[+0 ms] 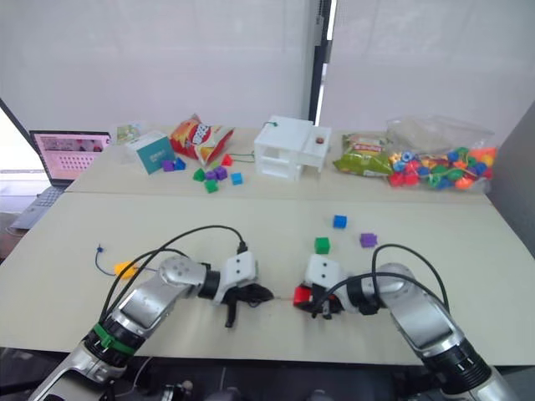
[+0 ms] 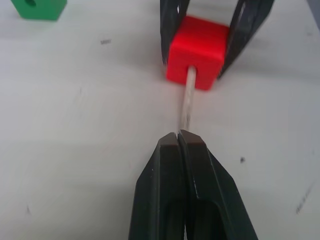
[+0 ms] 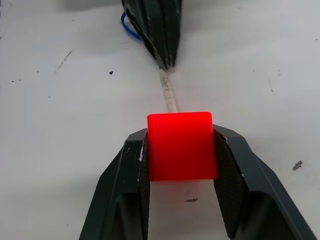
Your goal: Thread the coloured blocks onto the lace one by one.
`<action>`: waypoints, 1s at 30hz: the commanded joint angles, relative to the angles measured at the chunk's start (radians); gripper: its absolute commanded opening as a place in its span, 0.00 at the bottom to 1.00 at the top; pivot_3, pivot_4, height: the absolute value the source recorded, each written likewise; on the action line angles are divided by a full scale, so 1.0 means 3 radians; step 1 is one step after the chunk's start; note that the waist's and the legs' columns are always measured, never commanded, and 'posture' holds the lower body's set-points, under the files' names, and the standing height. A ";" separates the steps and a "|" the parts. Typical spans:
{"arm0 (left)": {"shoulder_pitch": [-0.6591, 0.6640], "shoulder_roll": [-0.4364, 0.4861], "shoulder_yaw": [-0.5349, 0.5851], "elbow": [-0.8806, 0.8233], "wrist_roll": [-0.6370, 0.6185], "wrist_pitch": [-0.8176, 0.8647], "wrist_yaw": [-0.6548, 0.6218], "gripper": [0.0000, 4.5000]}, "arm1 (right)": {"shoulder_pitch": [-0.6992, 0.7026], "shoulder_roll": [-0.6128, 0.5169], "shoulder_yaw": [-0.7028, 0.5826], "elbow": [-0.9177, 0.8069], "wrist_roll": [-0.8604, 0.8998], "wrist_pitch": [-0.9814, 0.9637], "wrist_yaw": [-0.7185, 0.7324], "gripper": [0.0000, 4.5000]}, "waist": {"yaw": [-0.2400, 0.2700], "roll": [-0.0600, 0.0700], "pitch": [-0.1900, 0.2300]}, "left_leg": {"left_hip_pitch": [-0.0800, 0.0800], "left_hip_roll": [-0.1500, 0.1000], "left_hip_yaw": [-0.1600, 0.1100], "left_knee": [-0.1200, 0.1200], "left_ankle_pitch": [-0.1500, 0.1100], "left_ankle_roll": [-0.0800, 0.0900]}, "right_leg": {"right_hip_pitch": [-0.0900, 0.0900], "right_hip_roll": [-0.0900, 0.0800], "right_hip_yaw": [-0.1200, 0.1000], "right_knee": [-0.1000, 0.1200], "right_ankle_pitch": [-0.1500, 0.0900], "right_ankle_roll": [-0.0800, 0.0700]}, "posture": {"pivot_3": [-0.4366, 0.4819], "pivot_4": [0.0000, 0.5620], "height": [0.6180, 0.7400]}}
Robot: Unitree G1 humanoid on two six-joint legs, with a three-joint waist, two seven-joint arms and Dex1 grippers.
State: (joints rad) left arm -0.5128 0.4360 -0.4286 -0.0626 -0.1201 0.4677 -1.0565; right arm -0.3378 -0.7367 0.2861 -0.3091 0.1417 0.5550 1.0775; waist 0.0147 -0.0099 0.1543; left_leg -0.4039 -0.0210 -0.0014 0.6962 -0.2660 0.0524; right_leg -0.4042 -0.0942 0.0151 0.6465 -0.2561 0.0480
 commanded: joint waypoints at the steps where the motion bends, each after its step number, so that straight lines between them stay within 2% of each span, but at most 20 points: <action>1: -0.0073 -0.0062 -0.0006 -0.0109 -0.0034 0.0016 0.0017 0.01 | 0.0041 0.0011 0.0057 -0.0097 0.0078 0.0030 0.0043 0.26 | -0.0010 0.0000 0.0000 | 0.0000 0.0001 0.0000 -0.0001 0.0000 0.0000 | -0.0001 0.0001 0.0000 0.0000 0.0000 0.0000 | 0.48 0.27 1.00; 9: -0.0109 -0.0217 -0.0113 -0.0054 0.0019 0.0013 0.0054 0.01 | 0.0006 0.0060 0.0088 -0.0101 0.0074 0.0068 0.0014 0.26 | -0.0016 0.0000 0.0000 | 0.0001 0.0002 0.0000 -0.0002 0.0000 0.0000 | -0.0001 0.0004 0.0002 0.0000 0.0000 0.0000 | 0.48 0.27 1.00; 14: -0.0170 -0.0192 0.0028 -0.0048 -0.0052 0.0085 0.0085 0.01 | 0.0019 0.0059 0.0094 -0.0103 0.0064 0.0074 0.0018 0.26 | -0.0018 0.0000 0.0000 | 0.0002 0.0002 0.0000 -0.0002 0.0000 0.0000 | -0.0001 0.0004 0.0002 0.0000 0.0000 0.0000 | 0.48 0.27 1.00; 17: -0.0163 -0.0067 0.0137 -0.0149 -0.0129 0.0146 0.0022 0.19 | 0.0038 0.0046 0.0087 -0.0108 0.0062 0.0073 0.0015 0.26 | -0.0023 0.0000 0.0000 | 0.0002 0.0003 0.0000 -0.0002 0.0000 0.0000 | -0.0002 0.0005 0.0002 0.0001 0.0000 0.0000 | 0.48 0.27 1.00; 23: 0.0037 0.0195 0.0143 -0.0322 -0.0142 0.0214 -0.0019 0.62 | 0.0031 0.0051 0.0087 -0.0093 0.0066 0.0075 0.0002 0.26 | -0.0025 0.0000 0.0000 | 0.0002 0.0003 0.0000 -0.0002 0.0000 0.0000 | -0.0002 0.0004 0.0002 0.0001 0.0000 0.0000 | 0.48 0.27 1.00; 26: 0.0230 0.0283 0.0092 -0.0381 -0.0097 0.0137 0.0001 0.62 | 0.0016 0.0054 0.0079 -0.0087 0.0072 0.0085 0.0001 0.26 | -0.0033 0.0001 0.0000 | 0.0003 0.0004 0.0000 -0.0004 0.0000 0.0000 | -0.0002 0.0004 0.0004 0.0001 0.0000 -0.0001 | 0.48 0.27 1.00; 30: 0.0315 0.0197 -0.0011 -0.0235 0.0042 -0.0010 0.0139 0.62 | -0.0002 0.0052 0.0072 -0.0084 0.0084 0.0097 0.0014 0.26 | -0.0017 -0.0001 -0.0001 | 0.0004 0.0004 0.0000 -0.0002 0.0000 0.0000 | 0.0001 0.0003 0.0002 0.0000 0.0000 -0.0001 | 0.48 0.27 1.00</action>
State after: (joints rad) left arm -0.4262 0.5036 -0.4075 -0.1398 -0.1257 0.4900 -1.0293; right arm -0.3385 -0.7270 0.2954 -0.3206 0.1424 0.5763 1.0692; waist 0.0095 -0.0102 0.1541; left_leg -0.4025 -0.0201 -0.0013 0.6955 -0.2660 0.0523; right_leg -0.4038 -0.0937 0.0159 0.6465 -0.2560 0.0477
